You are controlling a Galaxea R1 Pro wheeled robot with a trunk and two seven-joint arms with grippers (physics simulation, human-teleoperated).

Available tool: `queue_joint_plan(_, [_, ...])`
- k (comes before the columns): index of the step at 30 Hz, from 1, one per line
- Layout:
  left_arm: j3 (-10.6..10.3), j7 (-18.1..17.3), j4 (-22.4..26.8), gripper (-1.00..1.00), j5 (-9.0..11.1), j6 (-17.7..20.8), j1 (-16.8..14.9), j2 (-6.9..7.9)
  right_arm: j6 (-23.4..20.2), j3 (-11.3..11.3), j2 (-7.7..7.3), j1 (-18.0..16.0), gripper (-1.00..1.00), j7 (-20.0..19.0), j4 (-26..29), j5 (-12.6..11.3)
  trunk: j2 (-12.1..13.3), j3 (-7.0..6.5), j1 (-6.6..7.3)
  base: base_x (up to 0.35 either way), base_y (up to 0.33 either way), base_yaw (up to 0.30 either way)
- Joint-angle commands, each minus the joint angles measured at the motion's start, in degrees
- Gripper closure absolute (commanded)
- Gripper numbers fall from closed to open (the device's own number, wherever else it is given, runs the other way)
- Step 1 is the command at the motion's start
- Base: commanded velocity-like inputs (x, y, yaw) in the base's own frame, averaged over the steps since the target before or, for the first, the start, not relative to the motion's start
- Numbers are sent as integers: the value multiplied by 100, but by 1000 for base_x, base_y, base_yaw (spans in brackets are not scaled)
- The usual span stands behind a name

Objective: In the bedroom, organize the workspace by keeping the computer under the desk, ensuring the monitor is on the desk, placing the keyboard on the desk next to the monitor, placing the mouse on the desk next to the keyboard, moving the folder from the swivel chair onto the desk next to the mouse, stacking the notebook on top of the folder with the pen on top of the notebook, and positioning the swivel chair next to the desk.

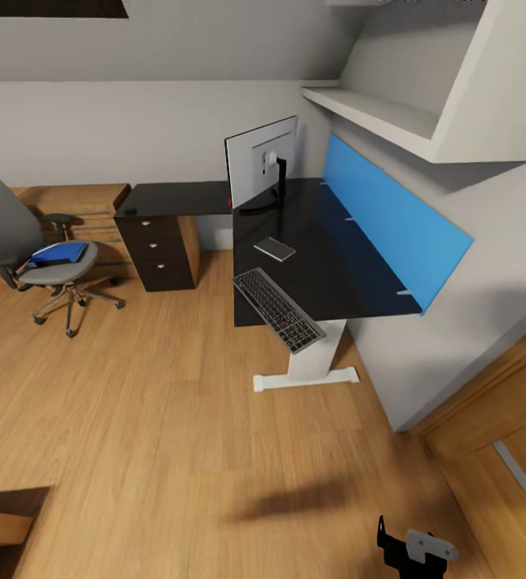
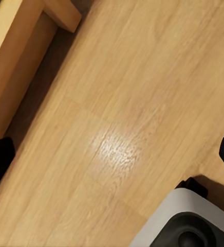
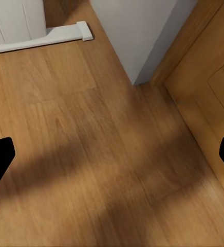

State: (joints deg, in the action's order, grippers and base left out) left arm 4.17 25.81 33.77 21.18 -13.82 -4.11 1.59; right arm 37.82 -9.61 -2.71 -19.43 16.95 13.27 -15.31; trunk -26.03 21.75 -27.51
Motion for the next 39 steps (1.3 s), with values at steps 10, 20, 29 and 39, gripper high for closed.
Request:
queue_joint_plan(10, [-20, -1, -1, -100, 54, 419, -2, 11, 15, -49, -5, -1, -100, 19, -8, -33, -411, 96, -223, 0, 0, 0])
queue_joint_plan(20, [-22, -5, -2, -100, 54, 619, -2, 16, 131, -66, -24, 0, -100, 10, -162, 16, -812, 184, -442, 0, 0, 0])
queue_joint_plan(29, [-22, -5, -2, -100, 59, 626, -2, 17, 251, -72, -28, -1, -100, 2, -208, 19, -1173, 264, -640, 0, 0, 0])
queue_joint_plan(39, [-22, -5, -2, -100, 57, 635, -2, 10, 261, -82, -19, -1, -100, 1, -211, 19, -1574, 351, -860, 0, 0, 0])
